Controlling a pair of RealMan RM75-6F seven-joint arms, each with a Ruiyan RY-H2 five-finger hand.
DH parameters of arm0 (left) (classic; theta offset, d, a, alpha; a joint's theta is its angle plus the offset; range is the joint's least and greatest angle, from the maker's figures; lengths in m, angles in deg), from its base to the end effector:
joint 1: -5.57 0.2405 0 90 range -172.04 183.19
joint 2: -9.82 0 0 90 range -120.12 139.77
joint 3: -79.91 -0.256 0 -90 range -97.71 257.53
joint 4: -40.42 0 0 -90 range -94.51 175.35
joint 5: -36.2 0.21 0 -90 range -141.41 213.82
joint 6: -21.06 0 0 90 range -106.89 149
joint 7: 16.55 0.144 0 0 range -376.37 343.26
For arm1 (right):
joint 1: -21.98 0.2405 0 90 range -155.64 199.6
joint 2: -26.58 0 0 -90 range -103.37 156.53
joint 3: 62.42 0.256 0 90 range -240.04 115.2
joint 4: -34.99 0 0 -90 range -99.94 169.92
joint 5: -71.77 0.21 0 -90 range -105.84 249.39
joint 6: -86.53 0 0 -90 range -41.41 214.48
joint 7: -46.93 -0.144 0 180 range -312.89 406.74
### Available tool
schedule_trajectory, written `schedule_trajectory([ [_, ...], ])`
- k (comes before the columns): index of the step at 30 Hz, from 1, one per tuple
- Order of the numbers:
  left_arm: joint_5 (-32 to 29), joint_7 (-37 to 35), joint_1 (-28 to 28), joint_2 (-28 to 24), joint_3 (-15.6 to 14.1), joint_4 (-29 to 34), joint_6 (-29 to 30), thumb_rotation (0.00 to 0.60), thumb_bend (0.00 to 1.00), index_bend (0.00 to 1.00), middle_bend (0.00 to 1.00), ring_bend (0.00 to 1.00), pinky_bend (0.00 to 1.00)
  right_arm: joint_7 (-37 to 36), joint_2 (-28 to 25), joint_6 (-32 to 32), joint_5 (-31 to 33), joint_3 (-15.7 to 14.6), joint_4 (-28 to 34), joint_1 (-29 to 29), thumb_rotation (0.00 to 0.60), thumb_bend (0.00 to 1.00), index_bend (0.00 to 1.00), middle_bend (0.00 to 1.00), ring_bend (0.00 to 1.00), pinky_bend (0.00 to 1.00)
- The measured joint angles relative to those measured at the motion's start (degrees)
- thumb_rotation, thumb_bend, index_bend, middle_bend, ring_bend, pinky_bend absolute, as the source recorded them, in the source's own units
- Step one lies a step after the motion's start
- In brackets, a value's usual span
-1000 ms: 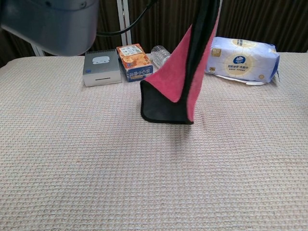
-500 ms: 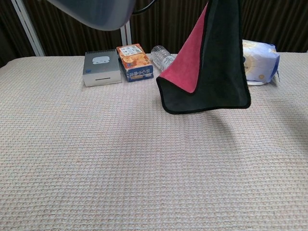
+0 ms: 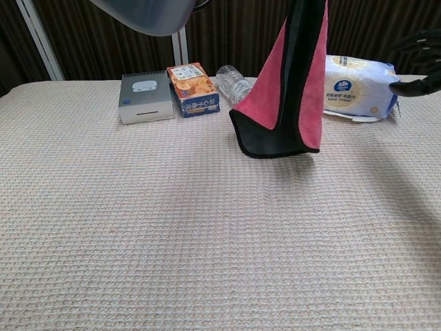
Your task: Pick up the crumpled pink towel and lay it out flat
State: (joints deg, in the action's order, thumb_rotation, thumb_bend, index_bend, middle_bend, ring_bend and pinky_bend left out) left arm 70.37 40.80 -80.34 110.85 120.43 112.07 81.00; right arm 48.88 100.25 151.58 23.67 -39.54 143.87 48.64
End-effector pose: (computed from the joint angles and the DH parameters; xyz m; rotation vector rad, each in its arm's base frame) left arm 0.1764 0.4227 0.0249 -1.6717 -0.5182 -1.1991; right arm -0.1817 -0.3152 0.0959 1.1288 -1.5317 1.2498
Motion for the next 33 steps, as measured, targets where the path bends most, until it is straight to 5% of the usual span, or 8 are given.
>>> schedule_trajectory([
  [20,-1.6,-1.8,-3.8,0.4,-3.1,-5.8,-0.3,0.6,0.47,0.61,0.13,0.0,0.0,5.6,9.4,2.8,4.8,-2.9,-0.7,4.1,0.6,0.35,0.16,0.0,0.0,0.0],
  [33,-8.2,8.0,-8.1,-1.9,-2.8,-7.2,2.2,0.6,0.56,0.71,0.13,0.0,0.0,5.0,10.1,3.0,5.4,-2.0,-1.6,4.7,0.6,0.35,0.16,0.0,0.0,0.0],
])
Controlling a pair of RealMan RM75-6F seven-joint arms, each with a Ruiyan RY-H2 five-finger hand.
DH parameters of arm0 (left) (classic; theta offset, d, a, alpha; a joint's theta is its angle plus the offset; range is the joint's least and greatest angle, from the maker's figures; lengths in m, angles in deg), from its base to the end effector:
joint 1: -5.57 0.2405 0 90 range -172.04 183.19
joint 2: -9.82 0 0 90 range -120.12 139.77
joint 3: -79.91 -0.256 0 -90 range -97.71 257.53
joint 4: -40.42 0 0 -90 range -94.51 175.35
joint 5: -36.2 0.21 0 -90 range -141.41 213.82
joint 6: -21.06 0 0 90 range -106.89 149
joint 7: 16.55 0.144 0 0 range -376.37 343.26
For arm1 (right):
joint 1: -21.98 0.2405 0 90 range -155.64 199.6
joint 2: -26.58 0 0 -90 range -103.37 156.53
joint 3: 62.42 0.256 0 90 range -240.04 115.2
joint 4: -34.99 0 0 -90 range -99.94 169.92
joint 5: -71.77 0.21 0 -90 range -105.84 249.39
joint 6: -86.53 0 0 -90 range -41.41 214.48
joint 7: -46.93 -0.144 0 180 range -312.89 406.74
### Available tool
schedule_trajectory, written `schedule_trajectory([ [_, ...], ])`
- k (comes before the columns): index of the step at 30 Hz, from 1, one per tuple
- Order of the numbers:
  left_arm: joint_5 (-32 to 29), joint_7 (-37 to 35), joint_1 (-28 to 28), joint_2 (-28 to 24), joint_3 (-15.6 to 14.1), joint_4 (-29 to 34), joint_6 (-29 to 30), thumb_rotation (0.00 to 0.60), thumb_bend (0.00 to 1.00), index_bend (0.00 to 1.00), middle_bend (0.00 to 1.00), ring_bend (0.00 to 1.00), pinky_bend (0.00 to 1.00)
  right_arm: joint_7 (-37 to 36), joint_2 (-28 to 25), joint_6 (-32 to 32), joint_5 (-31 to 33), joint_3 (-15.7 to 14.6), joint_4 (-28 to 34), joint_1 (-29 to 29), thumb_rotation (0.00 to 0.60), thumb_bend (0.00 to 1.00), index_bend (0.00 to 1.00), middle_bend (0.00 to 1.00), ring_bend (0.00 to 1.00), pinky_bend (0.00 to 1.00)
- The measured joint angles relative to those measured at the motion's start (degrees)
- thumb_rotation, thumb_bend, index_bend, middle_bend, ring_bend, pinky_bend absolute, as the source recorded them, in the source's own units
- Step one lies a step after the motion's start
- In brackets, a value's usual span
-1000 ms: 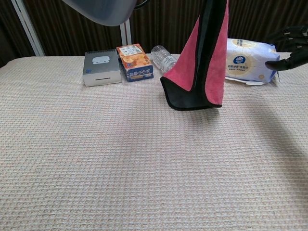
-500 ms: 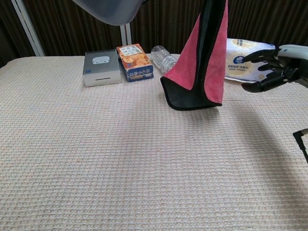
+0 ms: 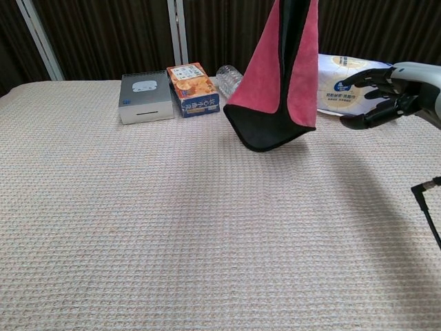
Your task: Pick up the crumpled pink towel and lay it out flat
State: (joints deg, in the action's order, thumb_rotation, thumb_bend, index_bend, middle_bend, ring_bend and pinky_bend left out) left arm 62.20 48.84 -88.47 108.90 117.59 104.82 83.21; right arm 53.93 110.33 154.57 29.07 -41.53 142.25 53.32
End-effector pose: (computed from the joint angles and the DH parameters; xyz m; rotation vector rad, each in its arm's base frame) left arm 0.1983 0.4405 0.0418 -1.5960 -0.3832 -1.0464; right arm -0.1557 -0.3113 0.0411 1.1408 -1.6404 1.2124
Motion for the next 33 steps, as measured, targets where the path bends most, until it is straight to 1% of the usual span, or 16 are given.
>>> schedule_trajectory([
  [7,-5.2,7.0,-2.1,-2.5,1.3,3.7,3.4,0.6,0.56,0.72,0.13,0.0,0.0,-1.0,-0.8,-0.3,-0.5,0.2,0.8,-0.3,0.6,0.35,0.16,0.0,0.0,0.0],
  [12,-8.9,9.2,-3.3,-3.7,2.2,7.7,6.1,0.6,0.56,0.72,0.13,0.0,0.0,-1.1,-1.1,-0.1,-1.3,-0.1,1.9,-0.6,0.6,0.35,0.16,0.0,0.0,0.0],
  [15,-10.1,9.3,-3.6,-3.8,2.1,8.8,7.0,0.6,0.57,0.72,0.13,0.0,0.0,-0.8,-1.2,0.1,-1.7,-0.5,2.5,-0.6,0.6,0.35,0.16,0.0,0.0,0.0],
  [21,-12.3,8.3,-4.4,-3.1,2.5,9.1,7.7,0.6,0.58,0.72,0.12,0.0,0.0,-0.2,-0.5,0.4,-1.2,-0.8,2.9,-0.4,0.6,0.35,0.16,0.0,0.0,0.0],
  [33,-11.8,6.0,-6.3,-2.1,2.2,8.4,8.1,0.6,0.58,0.72,0.12,0.0,0.0,1.2,2.4,0.0,0.4,-1.1,1.8,1.3,0.6,0.35,0.16,0.0,0.0,0.0],
])
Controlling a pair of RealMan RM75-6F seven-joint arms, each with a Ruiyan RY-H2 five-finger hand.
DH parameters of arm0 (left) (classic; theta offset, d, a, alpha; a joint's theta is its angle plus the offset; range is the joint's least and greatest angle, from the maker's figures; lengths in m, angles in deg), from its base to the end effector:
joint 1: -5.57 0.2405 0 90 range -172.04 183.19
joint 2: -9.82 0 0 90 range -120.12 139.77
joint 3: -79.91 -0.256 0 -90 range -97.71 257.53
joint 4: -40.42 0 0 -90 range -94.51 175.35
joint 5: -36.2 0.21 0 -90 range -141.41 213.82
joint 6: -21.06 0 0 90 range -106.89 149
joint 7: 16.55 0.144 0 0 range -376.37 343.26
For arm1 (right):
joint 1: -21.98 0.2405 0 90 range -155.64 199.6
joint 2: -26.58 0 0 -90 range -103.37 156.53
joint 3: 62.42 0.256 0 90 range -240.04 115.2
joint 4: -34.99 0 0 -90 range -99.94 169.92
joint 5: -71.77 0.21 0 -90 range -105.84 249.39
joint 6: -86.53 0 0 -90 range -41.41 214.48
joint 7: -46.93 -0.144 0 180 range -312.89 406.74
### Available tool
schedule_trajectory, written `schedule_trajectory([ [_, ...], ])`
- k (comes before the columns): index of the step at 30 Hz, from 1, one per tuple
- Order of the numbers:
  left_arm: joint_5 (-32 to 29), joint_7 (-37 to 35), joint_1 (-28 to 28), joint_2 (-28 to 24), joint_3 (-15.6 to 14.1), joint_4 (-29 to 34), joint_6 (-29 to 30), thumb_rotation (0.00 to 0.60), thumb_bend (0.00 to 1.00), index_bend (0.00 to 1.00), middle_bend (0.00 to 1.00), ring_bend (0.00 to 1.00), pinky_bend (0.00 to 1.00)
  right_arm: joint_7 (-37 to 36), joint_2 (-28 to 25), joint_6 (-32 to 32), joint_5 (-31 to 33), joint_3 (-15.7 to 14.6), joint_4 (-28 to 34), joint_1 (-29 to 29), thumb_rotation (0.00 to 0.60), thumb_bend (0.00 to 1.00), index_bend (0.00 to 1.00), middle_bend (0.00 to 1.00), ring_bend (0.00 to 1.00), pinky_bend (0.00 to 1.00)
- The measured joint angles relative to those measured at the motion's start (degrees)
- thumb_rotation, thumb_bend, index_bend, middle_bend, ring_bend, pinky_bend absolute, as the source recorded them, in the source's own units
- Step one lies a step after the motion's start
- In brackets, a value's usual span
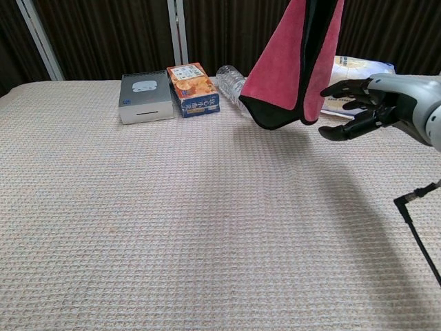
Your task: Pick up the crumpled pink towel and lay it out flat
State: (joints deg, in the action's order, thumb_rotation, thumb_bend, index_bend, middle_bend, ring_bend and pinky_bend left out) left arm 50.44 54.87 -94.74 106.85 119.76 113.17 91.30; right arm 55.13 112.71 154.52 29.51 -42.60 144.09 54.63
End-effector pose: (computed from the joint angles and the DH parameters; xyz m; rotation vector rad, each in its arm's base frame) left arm 0.2347 0.4023 0.0471 -1.6178 -0.4670 -1.0387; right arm -0.1372 -0.3017 0.0242 1.1936 -1.6980 1.2142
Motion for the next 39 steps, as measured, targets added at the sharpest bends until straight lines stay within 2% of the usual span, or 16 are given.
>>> schedule_trajectory([
  [11,-1.0,-4.4,-0.7,0.4,2.1,1.4,0.2,0.6,0.58,0.72,0.12,0.0,0.0,1.0,1.5,0.6,1.5,0.7,-0.9,1.1,0.6,0.35,0.16,0.0,0.0,0.0],
  [26,-1.6,-6.1,-1.3,0.4,1.1,5.4,1.3,0.6,0.58,0.72,0.12,0.0,0.0,2.5,3.0,2.6,3.6,1.2,-1.4,1.5,0.6,0.35,0.16,0.0,0.0,0.0],
  [35,-2.0,-6.3,-0.1,-1.2,0.2,5.7,2.2,0.6,0.58,0.72,0.12,0.0,0.0,1.7,2.4,3.0,4.8,2.2,-2.3,0.9,0.6,0.35,0.02,0.0,0.0,0.0],
  [39,-2.4,-6.1,0.7,-2.4,0.0,6.2,2.7,0.6,0.58,0.72,0.12,0.0,0.0,1.5,2.1,2.6,5.2,2.7,-2.4,0.9,0.6,0.31,0.0,0.0,0.0,0.0],
])
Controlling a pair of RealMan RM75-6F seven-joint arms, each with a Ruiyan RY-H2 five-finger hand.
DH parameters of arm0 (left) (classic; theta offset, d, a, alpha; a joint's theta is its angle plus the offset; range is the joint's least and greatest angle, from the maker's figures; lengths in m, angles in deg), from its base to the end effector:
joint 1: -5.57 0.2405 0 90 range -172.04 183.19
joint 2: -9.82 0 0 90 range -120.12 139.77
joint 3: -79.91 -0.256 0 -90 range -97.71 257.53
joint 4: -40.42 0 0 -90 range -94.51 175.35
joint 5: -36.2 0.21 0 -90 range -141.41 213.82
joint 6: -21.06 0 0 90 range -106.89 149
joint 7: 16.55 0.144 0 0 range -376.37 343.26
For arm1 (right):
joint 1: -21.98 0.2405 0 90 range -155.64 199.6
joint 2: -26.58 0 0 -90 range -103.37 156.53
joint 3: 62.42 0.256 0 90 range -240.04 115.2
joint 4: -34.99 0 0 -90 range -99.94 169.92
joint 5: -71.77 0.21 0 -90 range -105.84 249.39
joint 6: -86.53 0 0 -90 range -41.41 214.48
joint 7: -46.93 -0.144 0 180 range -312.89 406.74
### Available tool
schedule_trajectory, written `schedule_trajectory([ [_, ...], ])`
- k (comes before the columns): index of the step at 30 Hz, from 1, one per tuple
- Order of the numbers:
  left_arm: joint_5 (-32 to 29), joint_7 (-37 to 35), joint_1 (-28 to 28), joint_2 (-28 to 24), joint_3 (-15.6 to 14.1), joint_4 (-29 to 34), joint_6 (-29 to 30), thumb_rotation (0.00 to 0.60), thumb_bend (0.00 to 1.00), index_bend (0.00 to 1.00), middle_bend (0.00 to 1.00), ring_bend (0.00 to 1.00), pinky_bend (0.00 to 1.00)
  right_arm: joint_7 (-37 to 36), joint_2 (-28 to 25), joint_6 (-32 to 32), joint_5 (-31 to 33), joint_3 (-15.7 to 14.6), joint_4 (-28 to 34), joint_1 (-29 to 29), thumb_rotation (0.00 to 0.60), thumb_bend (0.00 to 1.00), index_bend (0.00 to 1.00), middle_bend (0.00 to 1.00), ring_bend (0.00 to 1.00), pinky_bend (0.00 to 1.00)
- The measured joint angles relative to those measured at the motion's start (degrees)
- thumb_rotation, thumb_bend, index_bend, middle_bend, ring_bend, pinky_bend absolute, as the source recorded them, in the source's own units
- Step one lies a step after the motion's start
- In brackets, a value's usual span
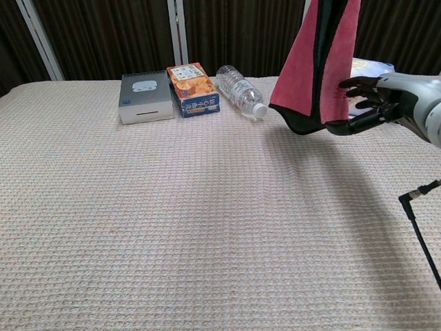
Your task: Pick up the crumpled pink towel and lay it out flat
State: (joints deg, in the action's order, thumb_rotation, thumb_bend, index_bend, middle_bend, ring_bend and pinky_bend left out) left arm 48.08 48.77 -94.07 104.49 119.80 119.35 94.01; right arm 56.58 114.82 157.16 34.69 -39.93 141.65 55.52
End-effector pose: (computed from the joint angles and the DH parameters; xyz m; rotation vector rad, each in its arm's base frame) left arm 0.2324 0.3894 0.0536 -1.6266 -0.5928 -1.1258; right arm -0.1434 -0.3135 0.0239 1.0770 -1.7017 1.1911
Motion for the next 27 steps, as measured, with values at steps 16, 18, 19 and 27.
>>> schedule_trajectory([
  [16,-1.8,2.1,0.1,-1.8,-0.4,2.7,3.5,0.6,0.59,0.72,0.12,0.0,0.0,0.5,3.1,2.9,6.9,4.2,-1.0,1.5,0.6,0.21,0.0,0.0,0.0,0.0],
  [18,-2.3,2.7,-0.1,-1.5,-0.6,2.6,4.3,0.6,0.6,0.73,0.12,0.0,0.0,0.5,3.7,3.5,7.7,4.9,-1.3,1.7,0.6,0.21,0.0,0.0,0.0,0.0],
  [19,-2.5,3.0,-0.3,-1.4,-0.7,2.6,4.6,0.6,0.6,0.73,0.12,0.0,0.0,0.5,4.0,3.8,8.2,5.3,-1.5,1.9,0.6,0.21,0.0,0.0,0.0,0.0],
  [27,-2.8,5.1,-1.7,-0.3,-1.5,0.7,5.9,0.6,0.61,0.73,0.11,0.0,0.0,0.7,4.7,4.6,9.9,6.7,-0.5,2.3,0.6,0.21,0.0,0.0,0.0,0.0],
])
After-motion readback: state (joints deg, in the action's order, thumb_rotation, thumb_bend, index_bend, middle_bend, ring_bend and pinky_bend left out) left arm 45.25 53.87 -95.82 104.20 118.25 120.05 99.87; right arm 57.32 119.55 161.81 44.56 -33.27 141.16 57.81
